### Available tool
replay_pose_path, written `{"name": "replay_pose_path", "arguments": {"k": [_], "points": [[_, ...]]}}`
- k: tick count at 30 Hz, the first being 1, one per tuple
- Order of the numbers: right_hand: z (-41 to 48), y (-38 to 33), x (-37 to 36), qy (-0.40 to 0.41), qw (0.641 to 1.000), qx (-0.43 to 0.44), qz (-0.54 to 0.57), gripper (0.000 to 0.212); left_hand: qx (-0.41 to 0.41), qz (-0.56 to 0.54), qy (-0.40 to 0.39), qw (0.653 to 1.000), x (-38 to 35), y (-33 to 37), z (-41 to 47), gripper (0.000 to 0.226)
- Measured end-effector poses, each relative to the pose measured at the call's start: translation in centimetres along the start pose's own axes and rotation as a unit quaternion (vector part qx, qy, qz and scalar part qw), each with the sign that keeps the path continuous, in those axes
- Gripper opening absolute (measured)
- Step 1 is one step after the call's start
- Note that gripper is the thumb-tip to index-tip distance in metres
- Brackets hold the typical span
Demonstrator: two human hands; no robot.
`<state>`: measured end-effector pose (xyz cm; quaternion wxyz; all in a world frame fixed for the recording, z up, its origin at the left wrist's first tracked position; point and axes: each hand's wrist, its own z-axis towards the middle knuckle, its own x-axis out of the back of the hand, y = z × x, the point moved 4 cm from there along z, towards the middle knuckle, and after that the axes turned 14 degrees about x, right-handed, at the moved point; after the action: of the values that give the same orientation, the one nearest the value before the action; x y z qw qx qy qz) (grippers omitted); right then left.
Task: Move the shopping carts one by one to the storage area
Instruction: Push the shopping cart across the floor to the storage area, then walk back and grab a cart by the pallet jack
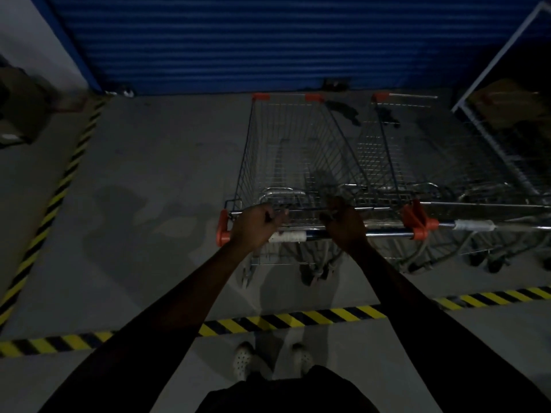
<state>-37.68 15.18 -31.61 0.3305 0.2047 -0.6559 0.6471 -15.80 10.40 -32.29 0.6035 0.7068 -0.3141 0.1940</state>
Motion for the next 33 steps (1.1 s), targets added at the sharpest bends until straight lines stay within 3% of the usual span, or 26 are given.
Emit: {"name": "replay_pose_path", "arguments": {"k": [3,10,17,25,33], "points": [[0.7,-1.0,0.1,0.053,0.983,0.021,0.172,0.025,0.011,-0.105,0.046,0.993,0.7,0.7,-1.0,0.036],[1.4,-6.2,1.6,0.011,0.917,0.075,0.391,0.037,0.013,-0.220,0.141,0.965,3.7,4.7,-6.0,0.012],[0.1,-11.9,-1.2,-0.122,0.886,0.095,0.438,0.011,0.045,-0.247,0.288,0.924,8.0,3.4,-11.9,0.033],[-7.8,-21.0,-8.5,-0.318,0.831,0.168,0.424,0.025,0.150,-0.189,0.434,0.868,12.5,-3.4,-23.7,0.045],[-21.0,-28.9,-14.5,-0.481,0.748,0.248,0.384,0.031,0.210,-0.228,0.570,0.761,15.2,-8.9,-39.6,0.057]]}}
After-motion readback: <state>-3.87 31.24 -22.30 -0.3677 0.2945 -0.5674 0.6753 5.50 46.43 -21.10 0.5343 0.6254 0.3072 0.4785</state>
